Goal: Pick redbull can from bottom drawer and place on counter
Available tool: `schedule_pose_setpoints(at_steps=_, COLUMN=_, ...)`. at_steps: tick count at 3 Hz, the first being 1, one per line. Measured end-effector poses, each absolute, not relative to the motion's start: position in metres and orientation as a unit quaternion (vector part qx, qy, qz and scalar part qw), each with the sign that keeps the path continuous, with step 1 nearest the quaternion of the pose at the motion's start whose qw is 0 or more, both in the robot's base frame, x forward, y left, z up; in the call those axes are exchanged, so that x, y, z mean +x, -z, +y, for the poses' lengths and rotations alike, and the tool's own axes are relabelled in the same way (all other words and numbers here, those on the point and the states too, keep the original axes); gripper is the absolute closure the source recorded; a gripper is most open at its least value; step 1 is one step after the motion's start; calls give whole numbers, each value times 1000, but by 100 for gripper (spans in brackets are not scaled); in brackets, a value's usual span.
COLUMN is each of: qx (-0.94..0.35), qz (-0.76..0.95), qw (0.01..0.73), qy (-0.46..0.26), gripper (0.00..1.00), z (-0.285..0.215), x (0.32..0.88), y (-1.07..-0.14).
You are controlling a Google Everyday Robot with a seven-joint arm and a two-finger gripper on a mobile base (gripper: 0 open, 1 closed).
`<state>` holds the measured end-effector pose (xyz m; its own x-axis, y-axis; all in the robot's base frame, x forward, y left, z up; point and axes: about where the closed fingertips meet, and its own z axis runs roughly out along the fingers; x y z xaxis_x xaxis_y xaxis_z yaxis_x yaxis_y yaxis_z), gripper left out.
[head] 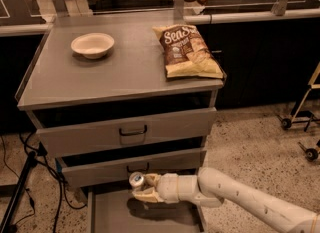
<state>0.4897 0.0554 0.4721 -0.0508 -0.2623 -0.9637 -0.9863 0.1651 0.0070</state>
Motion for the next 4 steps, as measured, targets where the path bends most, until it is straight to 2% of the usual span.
schedule_pose_setpoints(at_steps=3, qx=-549, qz=534, qw=454, qy=-456, gripper=100, z=93, x=492, y=-561)
schedule_pose_setpoints(at_steps=4, qx=-551, qz=528, qw=453, qy=-461, gripper=100, z=94, x=490, y=-566)
